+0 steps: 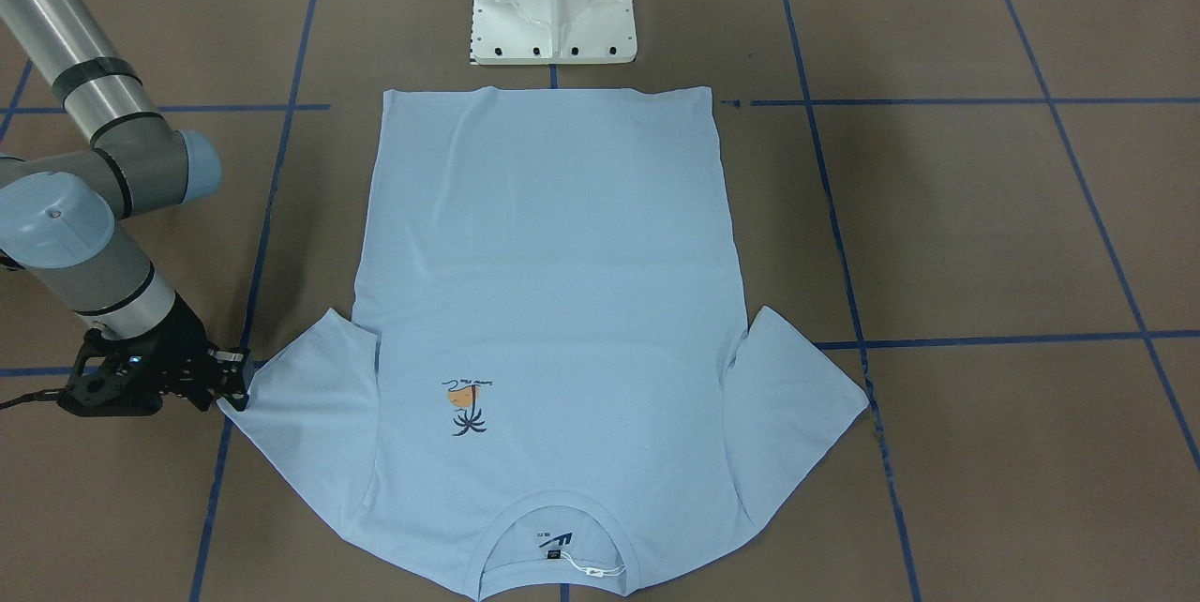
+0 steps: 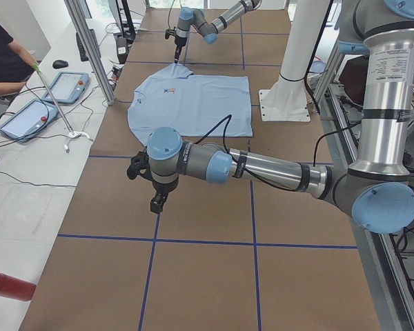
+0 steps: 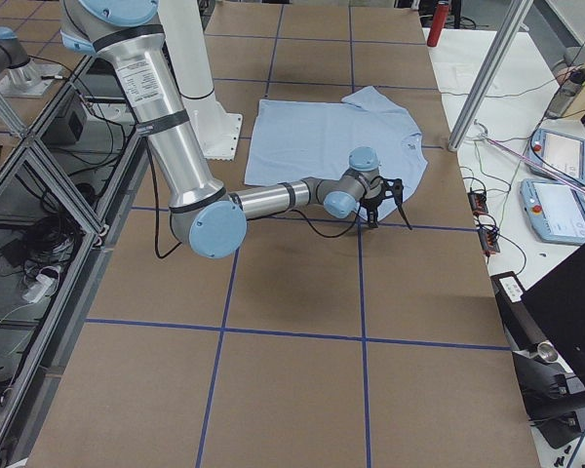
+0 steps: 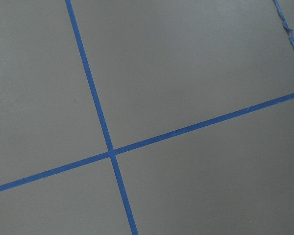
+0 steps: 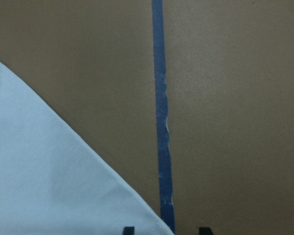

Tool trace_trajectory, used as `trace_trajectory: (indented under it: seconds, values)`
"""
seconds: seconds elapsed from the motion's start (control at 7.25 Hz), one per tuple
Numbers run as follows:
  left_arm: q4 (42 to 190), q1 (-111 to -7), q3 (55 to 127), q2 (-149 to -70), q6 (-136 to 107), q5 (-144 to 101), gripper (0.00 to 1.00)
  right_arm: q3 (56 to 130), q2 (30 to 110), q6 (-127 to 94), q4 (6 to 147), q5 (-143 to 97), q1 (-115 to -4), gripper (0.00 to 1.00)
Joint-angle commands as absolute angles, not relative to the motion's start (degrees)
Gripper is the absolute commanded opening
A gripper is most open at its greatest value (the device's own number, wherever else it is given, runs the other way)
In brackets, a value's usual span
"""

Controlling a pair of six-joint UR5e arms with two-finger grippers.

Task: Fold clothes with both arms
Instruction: 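Move the right gripper to the shirt's sleeve nearest it and grasp it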

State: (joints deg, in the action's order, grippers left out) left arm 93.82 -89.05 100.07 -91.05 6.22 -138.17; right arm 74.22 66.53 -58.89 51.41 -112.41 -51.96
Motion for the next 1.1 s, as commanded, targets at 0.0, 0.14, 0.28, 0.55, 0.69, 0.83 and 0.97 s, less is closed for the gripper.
trace_trajectory:
  seconds: [0.0,0.14,0.28,0.55,0.69,0.83,0.97]
  values:
    - [93.78,-89.03,100.37,-91.05,6.15,-138.16,1.0,73.83,66.62,-58.89,51.42,-112.41,-52.03,0.02]
    - [93.78,-89.03,100.46,-91.05,6.15,-138.16,1.0,73.92,66.62,-59.06,51.33,-112.5,-52.03,0.0]
    - [93.78,-89.03,100.37,-91.14,6.15,-138.16,1.0,74.26,65.92,-59.76,51.42,-112.5,-51.94,0.0]
    - [93.78,-89.03,100.81,-91.14,6.24,-138.34,1.0,74.71,58.22,-67.18,52.03,-112.85,-50.37,0.0]
    - [93.87,-89.12,100.98,-91.32,6.24,-138.34,1.0,73.4,53.57,-73.94,53.16,-112.24,-47.66,0.0]
    - [93.87,-89.12,101.07,-91.58,6.24,-138.34,1.0,70.0,48.65,-76.53,53.78,-108.67,-44.85,0.0]
    - [94.04,-89.12,101.07,-91.76,6.24,-138.34,1.0,66.83,46.08,-77.42,53.7,-104.37,-42.3,0.0]
